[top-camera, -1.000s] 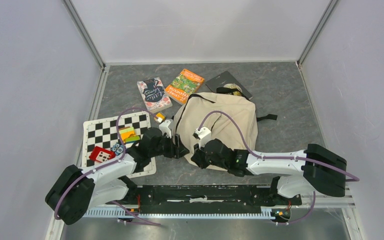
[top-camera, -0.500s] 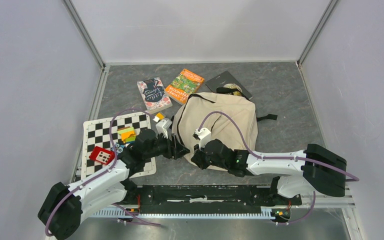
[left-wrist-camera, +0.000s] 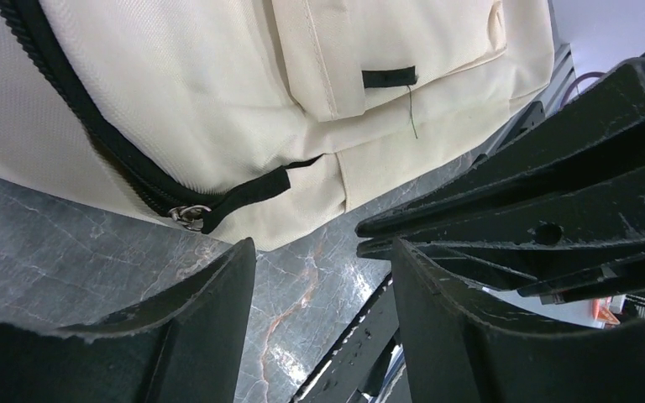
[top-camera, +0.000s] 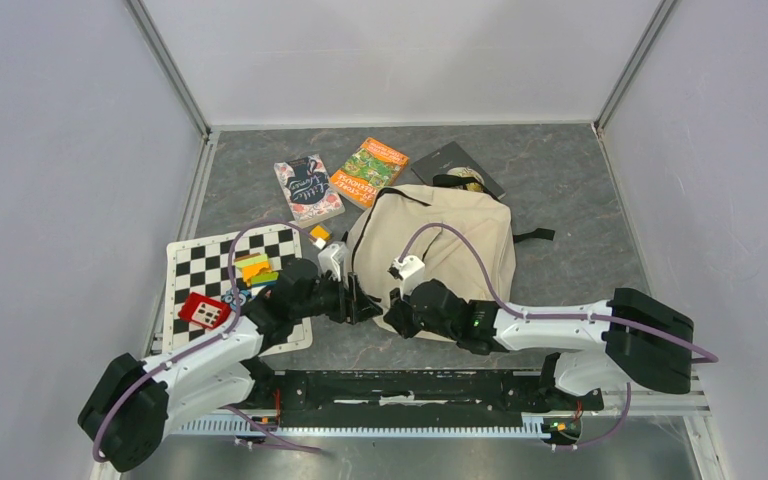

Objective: Pack the student bag
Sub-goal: Unzip the student bag at the center of the board.

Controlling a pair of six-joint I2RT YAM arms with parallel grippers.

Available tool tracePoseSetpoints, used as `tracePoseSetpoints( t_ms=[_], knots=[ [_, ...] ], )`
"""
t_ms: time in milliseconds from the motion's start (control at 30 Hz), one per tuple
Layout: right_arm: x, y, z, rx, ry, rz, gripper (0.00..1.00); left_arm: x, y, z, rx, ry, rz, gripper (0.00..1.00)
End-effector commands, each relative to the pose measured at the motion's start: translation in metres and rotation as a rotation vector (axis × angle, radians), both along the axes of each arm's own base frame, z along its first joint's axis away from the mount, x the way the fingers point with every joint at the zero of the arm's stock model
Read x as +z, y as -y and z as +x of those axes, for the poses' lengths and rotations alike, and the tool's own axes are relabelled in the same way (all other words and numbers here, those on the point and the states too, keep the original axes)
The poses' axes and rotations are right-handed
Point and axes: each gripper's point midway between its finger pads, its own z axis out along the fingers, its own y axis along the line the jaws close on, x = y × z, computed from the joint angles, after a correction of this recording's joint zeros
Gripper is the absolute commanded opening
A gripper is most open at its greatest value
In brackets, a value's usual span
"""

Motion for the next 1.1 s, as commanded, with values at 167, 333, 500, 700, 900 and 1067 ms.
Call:
tracePoseSetpoints(
  t_ms=[167, 333, 500, 700, 900, 1067],
  knots=[
    [0.019, 0.016, 0.028, -0.100, 0.057, 0.072, 0.29, 0.036, -0.005, 0.024, 0.105, 0.075, 0.017, 0.70],
    [0.032, 0.014, 0.038, -0.080, 0.046, 0.159, 0.43, 0.033, -0.031, 0.031, 0.225, 0.048, 0.147, 0.85],
    [0.039, -0.004, 0.044, 0.017, 0.017, 0.223, 0.51, 0.029, -0.041, 0.044, 0.306, 0.025, 0.206, 0.90],
    [0.025, -0.021, 0.041, 0.125, -0.049, 0.219, 0.59, 0.030, -0.043, 0.065, 0.395, 0.031, 0.176, 0.86],
    [0.018, -0.038, 0.031, 0.208, -0.108, 0.258, 0.58, 0.023, -0.037, 0.078, 0.414, 0.001, 0.134, 0.71],
    [0.012, -0.044, 0.036, 0.204, -0.112, 0.244, 0.54, 0.020, -0.036, 0.087, 0.416, -0.007, 0.125, 0.63]
  ],
)
